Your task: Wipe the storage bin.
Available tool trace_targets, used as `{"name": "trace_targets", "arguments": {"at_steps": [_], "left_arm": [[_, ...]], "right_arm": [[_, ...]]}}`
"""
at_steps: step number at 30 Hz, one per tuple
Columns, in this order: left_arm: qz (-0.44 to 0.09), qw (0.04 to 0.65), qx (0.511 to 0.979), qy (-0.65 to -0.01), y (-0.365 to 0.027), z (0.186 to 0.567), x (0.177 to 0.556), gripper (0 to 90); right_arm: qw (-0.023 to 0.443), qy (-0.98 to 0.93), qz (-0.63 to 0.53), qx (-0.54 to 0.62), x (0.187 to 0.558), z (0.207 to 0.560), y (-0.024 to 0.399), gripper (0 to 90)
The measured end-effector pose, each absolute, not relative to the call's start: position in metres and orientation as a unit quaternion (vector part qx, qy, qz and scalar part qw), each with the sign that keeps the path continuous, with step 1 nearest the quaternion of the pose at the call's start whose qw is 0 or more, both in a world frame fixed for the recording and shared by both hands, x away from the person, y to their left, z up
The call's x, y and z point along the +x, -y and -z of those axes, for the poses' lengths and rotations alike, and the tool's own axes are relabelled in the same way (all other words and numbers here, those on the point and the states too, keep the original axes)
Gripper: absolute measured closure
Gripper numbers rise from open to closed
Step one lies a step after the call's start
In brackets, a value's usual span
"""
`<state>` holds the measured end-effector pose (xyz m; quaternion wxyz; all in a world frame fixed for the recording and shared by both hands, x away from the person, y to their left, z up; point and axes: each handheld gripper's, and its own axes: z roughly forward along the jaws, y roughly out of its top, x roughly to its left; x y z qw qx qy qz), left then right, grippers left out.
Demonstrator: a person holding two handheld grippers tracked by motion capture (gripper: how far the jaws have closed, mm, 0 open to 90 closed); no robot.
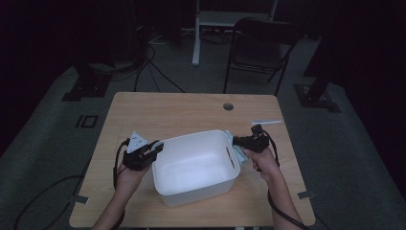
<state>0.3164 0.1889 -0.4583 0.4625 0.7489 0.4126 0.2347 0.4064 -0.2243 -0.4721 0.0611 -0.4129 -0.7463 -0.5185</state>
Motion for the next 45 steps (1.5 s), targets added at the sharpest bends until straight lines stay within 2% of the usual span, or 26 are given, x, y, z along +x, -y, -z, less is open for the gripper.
{"name": "trace_targets", "arguments": {"at_steps": [6, 11, 17, 28, 38, 45], "left_arm": [[-0.232, 0.464, 0.75, -0.41, -0.19, 0.458, 0.316, 74.8], [-0.234, 0.465, 0.748, -0.412, -0.19, 0.459, 0.316, 74.7], [-0.238, 0.463, 0.747, -0.413, -0.189, 0.459, 0.316, 74.7], [-0.239, 0.463, 0.747, -0.414, -0.189, 0.459, 0.315, 74.9], [-0.246, 0.461, 0.746, -0.412, -0.187, 0.459, 0.314, 74.4], [-0.244, 0.46, 0.748, -0.411, -0.187, 0.459, 0.314, 74.1]], "right_arm": [[0.051, 0.741, 0.521, -0.421, 0.404, 0.473, 0.227, 82.1], [0.041, 0.722, 0.54, -0.431, 0.392, 0.47, 0.249, 82.1], [0.035, 0.713, 0.547, -0.437, 0.364, 0.472, 0.272, 82.0], [0.03, 0.722, 0.54, -0.433, 0.315, 0.488, 0.277, 82.0], [0.046, 0.761, 0.49, -0.423, 0.314, 0.513, 0.245, 82.0], [0.053, 0.768, 0.472, -0.43, 0.325, 0.518, 0.242, 82.0]]}}
